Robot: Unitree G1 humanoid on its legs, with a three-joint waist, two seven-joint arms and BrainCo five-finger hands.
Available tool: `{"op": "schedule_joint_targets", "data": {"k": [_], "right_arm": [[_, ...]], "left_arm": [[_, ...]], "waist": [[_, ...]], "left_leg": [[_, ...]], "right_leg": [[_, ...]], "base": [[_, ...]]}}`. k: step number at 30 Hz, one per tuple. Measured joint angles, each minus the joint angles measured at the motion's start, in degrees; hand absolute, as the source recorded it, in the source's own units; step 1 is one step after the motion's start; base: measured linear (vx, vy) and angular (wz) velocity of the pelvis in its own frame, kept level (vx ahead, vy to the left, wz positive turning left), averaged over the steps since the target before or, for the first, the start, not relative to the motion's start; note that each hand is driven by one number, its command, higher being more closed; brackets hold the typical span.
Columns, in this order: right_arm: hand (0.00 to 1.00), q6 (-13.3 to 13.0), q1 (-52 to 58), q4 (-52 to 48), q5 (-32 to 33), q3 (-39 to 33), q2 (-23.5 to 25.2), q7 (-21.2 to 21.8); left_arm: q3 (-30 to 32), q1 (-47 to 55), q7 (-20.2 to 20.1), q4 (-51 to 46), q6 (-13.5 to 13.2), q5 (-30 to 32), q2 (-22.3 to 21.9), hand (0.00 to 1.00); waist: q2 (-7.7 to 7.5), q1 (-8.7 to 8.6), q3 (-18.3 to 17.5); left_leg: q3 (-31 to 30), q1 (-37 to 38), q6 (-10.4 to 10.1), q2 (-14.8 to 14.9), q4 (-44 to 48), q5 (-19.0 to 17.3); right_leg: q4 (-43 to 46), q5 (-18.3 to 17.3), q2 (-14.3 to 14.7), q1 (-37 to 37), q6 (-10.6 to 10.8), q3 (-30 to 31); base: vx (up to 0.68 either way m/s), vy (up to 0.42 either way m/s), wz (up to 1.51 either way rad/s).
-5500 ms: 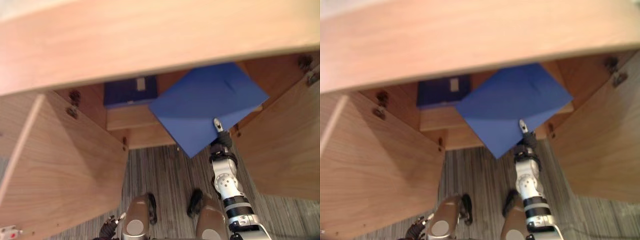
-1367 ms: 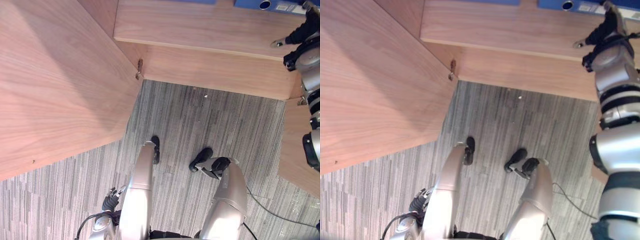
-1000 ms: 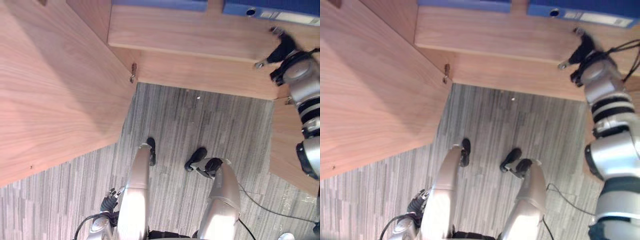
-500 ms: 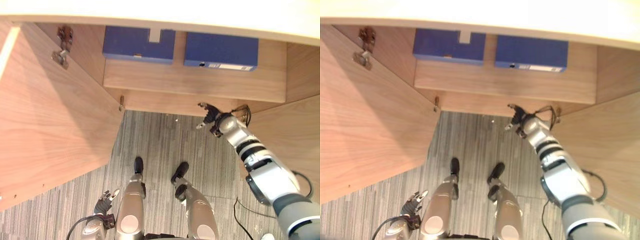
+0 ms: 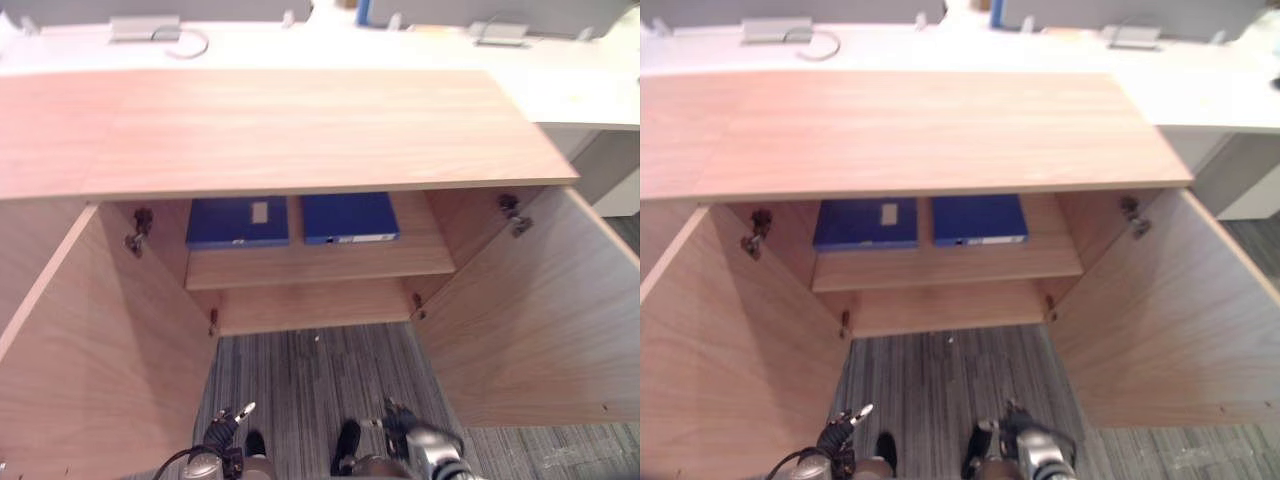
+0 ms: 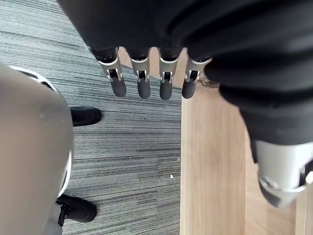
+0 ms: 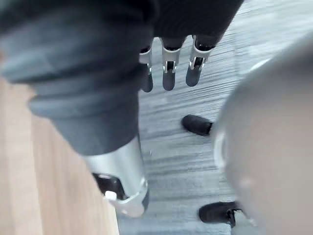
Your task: Walk over to the cabinet, pick up the folder, carry it to the office cabinet, place the folder inside the office cabinet, then close the office cabinet door
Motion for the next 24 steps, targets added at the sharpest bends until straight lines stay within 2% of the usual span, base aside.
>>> {"op": "schedule_joint_targets", "data": {"k": [2, 4, 5, 6, 7, 8, 10, 13, 14, 18, 20, 22, 24], "right_arm": [[0.00, -1.0, 3.6, 0.1, 2.8, -5.4, -1.2, -1.8], [0.00, -1.5, 5.3, 0.0, 5.3, -9.7, -1.1, -2.1], [0.00, -1.5, 5.6, 0.0, 5.7, -10.2, -1.3, -2.1], [0.00, -1.5, 5.8, 0.1, 6.0, -11.2, -1.6, -2.1], [0.00, -1.6, 5.9, 0.2, 6.2, -11.7, -2.8, -2.1], [0.00, -1.7, 6.1, 0.5, 7.6, -11.9, -3.5, -2.2], [0.00, -2.2, 6.8, 0.4, 10.0, -13.9, -3.3, -2.2], [0.00, -2.5, 7.5, 0.3, 13.2, -16.2, -2.3, -2.6], [0.00, -2.8, 7.6, 0.3, 14.7, -16.3, -2.0, -2.9], [0.00, -3.4, 8.2, 0.2, 16.2, -18.2, -1.3, -3.1], [0.00, -3.8, 8.1, -0.2, 16.5, -18.1, -0.9, -3.2], [0.00, -4.3, 8.1, -0.9, 17.5, -18.0, -0.8, -3.5], [0.00, -4.3, 8.3, -2.0, 17.5, -17.7, -0.8, -4.3]], "left_arm": [[0.0, -0.1, 0.2, 1.9, 0.2, 0.1, -0.1, 0.00], [0.1, 0.1, 0.2, 2.2, 0.2, 0.1, -0.1, 0.00], [0.1, 0.3, 0.2, 2.2, 0.2, 0.1, -0.1, 0.00], [0.1, 0.2, 0.2, 2.1, 0.1, 0.0, -0.2, 0.00], [0.0, 0.2, 0.2, 2.1, 0.0, 0.0, -1.2, 0.00], [-0.1, 0.5, 0.2, 2.2, 0.0, -0.3, -1.7, 0.00], [-0.1, 0.3, 0.1, 2.3, 0.0, -0.7, -2.1, 0.00], [1.4, 0.6, -0.1, 2.5, 0.0, -1.0, -2.3, 0.00], [1.8, 0.6, -0.1, 4.0, -0.1, -1.0, -2.1, 0.00], [2.7, 0.3, -0.2, 6.1, -0.2, 0.2, -2.2, 0.00], [3.6, 0.1, -0.2, 6.3, -0.2, 1.3, -2.4, 0.00], [4.1, -0.1, -0.3, 7.1, -0.2, 1.6, -2.7, 0.00], [4.2, -0.4, -0.3, 7.1, -0.2, 1.6, -2.8, 0.00]], "waist": [[0.44, -1.75, -0.8], [0.44, -1.75, -1.6], [0.63, -1.60, -1.6], [1.26, -1.47, -1.4], [3.19, -1.29, -1.3], [4.11, -1.42, -1.5], [4.28, -1.63, -1.8], [3.89, -1.32, -2.4], [3.87, -1.82, -2.5], [4.06, -2.73, -2.6], [3.95, -2.56, -2.8], [4.42, -2.93, -2.9], [4.41, -3.27, -2.6]], "left_leg": [[1.0, 2.4, 0.0, -0.2, -0.8, -0.1], [2.2, 2.4, -0.2, 0.0, 4.0, -3.0], [0.6, 1.4, 0.3, -0.1, 7.0, -4.6], [-5.1, -0.5, 1.2, -0.3, 11.3, -7.7], [-14.3, -2.3, -0.2, -0.7, 15.6, -11.8], [-16.6, -2.7, -0.2, -1.7, 17.9, -14.5], [-17.6, -3.2, 1.4, -3.7, 18.5, -15.9], [-14.0, -3.1, 2.5, -5.0, 16.5, -16.0], [-12.4, -2.3, 2.9, -5.5, 14.9, -15.5], [-10.8, 1.3, 3.7, -5.9, 12.1, -15.1], [-10.1, 2.9, 3.7, -5.8, 11.4, -15.1], [-9.5, 4.3, 3.8, -6.1, 10.2, -15.1], [-8.3, 5.4, 4.6, -6.3, 10.1, -15.6]], "right_leg": [[-0.4, 0.1, 0.3, 1.7, 0.1, 1.3], [-0.2, 0.3, 0.7, 1.7, 0.4, 4.9], [0.0, 0.4, 0.7, 1.6, 0.4, 6.0], [0.5, 0.6, 1.1, 1.4, 0.5, 7.7], [0.2, 1.2, 2.1, 1.2, 1.1, 9.8], [-0.9, 1.9, 2.4, 1.0, 1.6, 11.7], [-1.7, 2.5, 2.0, -0.3, 2.2, 14.7], [-2.2, 3.5, 1.4, -2.5, 2.9, 19.6], [-2.2, 4.0, 1.1, -3.2, 3.1, 20.9], [-1.9, 4.6, 1.7, -2.3, 3.2, 22.4], [-1.9, 4.7, 2.3, -2.1, 3.1, 23.8], [-1.9, 4.7, 2.5, -1.9, 3.1, 24.3], [-1.8, 4.7, 2.6, -1.6, 3.1, 24.8]], "base": [[0.01, 0.053, -0.35], [0.02, 0.059, -0.60], [0.01, 0.036, -0.73], [-0.01, 0.050, -0.90], [-0.03, 0.104, -1.13], [-0.04, 0.143, -0.93], [-0.05, 0.220, -0.66], [-0.01, 0.123, -0.72], [0.04, 0.096, -0.63], [0.13, 0.081, -0.34], [0.14, 0.059, -0.61], [0.07, 0.056, -0.46], [0.00, 0.064, -0.36]]}}
